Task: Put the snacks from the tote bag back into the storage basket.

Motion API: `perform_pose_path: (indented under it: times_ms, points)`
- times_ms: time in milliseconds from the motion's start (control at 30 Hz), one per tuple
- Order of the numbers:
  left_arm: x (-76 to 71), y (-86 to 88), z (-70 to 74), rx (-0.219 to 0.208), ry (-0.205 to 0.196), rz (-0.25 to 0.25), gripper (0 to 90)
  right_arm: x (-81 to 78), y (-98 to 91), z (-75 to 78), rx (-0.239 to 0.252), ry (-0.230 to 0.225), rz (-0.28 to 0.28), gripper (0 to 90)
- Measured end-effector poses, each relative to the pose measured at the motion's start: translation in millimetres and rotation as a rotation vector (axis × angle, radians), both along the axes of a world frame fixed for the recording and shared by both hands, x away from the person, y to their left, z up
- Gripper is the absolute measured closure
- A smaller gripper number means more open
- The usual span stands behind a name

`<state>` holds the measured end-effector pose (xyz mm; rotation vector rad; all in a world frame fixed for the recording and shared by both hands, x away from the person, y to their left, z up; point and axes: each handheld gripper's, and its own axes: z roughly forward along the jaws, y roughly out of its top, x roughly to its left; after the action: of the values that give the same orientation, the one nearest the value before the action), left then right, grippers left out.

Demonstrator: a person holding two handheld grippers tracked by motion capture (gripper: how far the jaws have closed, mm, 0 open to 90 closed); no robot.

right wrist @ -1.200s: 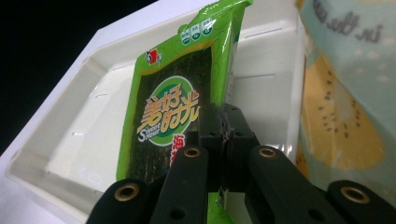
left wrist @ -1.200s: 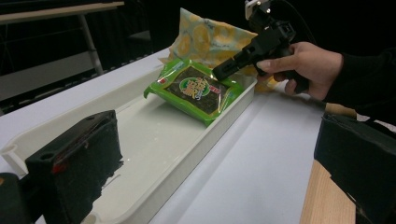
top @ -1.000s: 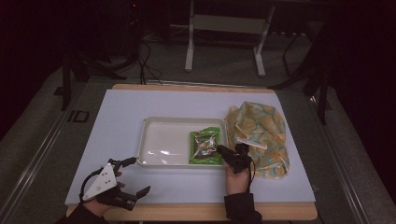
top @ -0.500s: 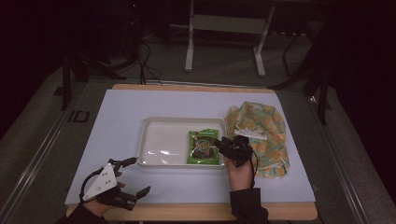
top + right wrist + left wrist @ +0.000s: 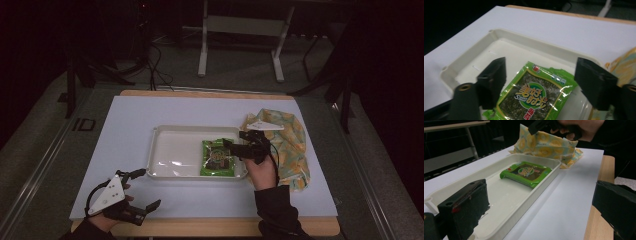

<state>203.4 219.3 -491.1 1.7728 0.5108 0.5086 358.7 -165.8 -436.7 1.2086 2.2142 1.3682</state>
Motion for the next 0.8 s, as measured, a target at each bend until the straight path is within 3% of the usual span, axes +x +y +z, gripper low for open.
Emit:
perform_pose_path:
  times_ms: [67,200,533,700,733,800]
  points:
    - [0.2,-0.1,-0.2,-0.002,0.001,0.002,1.0,0.0,-10.0,4.9,0.029,-0.02,0.012,19.6]
    - [0.5,-0.5,-0.4,0.0,0.003,0.0,1.0,0.2,-16.1,7.6,0.014,-0.039,0.02,17.7]
    - [0.4,-0.6,-0.6,0.0,0.004,0.001,1.0,-8.1,-46.1,25.6,-0.009,-0.116,0.108,15.6]
    - [1.0,-0.6,-0.7,0.001,0.006,0.002,1.0,-13.5,-61.5,30.8,-0.024,-0.136,0.108,15.6]
    - [0.9,-0.7,-0.7,0.003,0.006,0.002,1.0,-16.1,-71.7,32.2,-0.014,-0.141,0.09,15.6]
    - [0.9,-0.9,-0.8,0.004,0.006,0.002,1.0,-17.0,-74.7,32.4,-0.008,-0.145,0.086,15.6]
